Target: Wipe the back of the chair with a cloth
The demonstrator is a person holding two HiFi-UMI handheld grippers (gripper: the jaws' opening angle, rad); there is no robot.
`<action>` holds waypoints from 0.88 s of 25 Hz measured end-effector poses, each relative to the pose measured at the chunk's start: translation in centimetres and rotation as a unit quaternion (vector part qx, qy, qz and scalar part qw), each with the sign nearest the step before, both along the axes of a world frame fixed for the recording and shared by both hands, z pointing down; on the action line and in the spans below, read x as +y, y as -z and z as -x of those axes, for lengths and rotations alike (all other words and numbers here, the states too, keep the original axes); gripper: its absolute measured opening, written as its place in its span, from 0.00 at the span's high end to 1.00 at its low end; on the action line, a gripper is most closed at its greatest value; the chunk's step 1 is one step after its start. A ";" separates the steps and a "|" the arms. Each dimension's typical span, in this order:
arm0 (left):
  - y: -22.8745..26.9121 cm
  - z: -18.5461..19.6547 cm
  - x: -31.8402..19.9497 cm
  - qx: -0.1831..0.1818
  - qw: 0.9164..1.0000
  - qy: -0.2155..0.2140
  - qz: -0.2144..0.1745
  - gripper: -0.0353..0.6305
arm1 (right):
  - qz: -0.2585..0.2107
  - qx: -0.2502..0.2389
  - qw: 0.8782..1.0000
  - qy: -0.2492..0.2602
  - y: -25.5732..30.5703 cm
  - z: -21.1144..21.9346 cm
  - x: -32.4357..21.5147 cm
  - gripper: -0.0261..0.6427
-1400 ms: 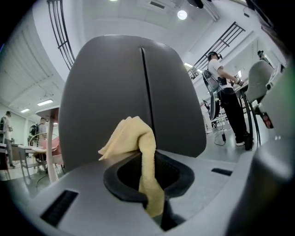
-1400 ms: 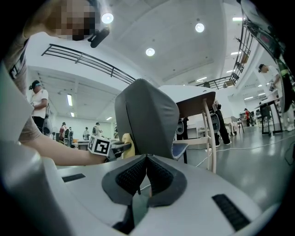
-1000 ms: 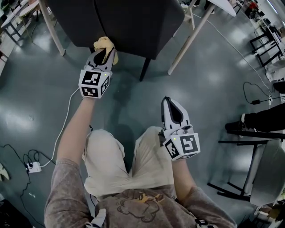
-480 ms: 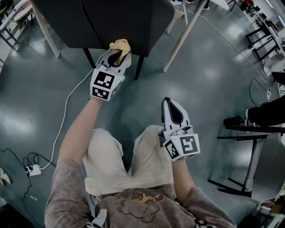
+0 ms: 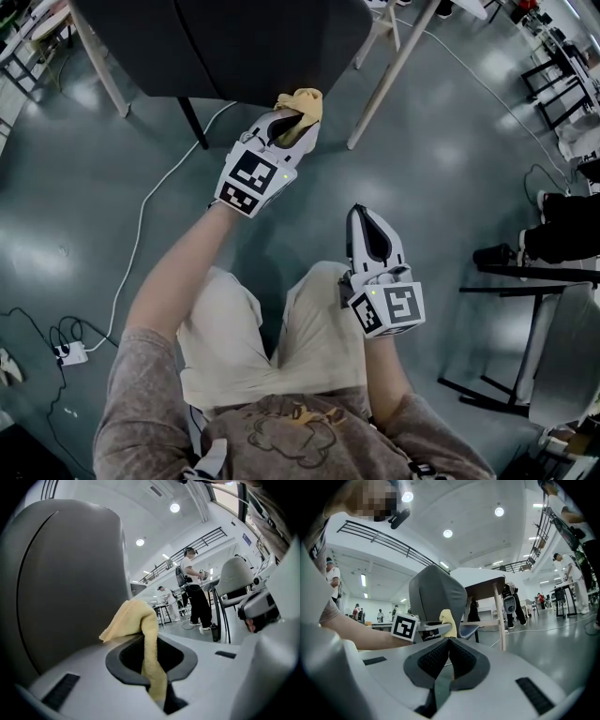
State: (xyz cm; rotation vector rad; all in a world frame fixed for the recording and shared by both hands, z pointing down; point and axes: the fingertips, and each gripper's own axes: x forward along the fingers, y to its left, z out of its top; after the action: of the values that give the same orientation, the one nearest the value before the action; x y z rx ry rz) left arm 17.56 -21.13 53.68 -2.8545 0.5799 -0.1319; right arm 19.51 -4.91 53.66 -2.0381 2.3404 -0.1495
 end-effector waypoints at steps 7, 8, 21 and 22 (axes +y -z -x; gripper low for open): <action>1.2 2.8 0.3 0.002 1.000 0.012 0.003 0.87 | -0.003 -0.005 1.000 0.006 0.3 0.3 -0.6 0.92; 1.2 3.6 0.3 0.004 1.000 0.017 0.003 0.87 | -0.003 -0.006 1.000 0.007 0.1 0.5 -0.7 0.92; 2.2 20.1 -0.6 0.043 0.987 0.151 0.039 0.87 | 0.000 -0.004 0.998 0.061 -0.6 4.6 -3.2 0.92; 2.2 21.3 -0.5 0.047 0.985 0.162 0.043 0.87 | -0.001 -0.004 0.998 0.064 -0.5 4.7 -3.3 0.92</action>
State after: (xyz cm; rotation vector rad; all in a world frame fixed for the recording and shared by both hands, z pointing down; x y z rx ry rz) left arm -3.74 -21.63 51.47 -2.8363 1.0819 -0.0782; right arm 14.77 -8.24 54.20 -1.8834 2.4654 -0.1572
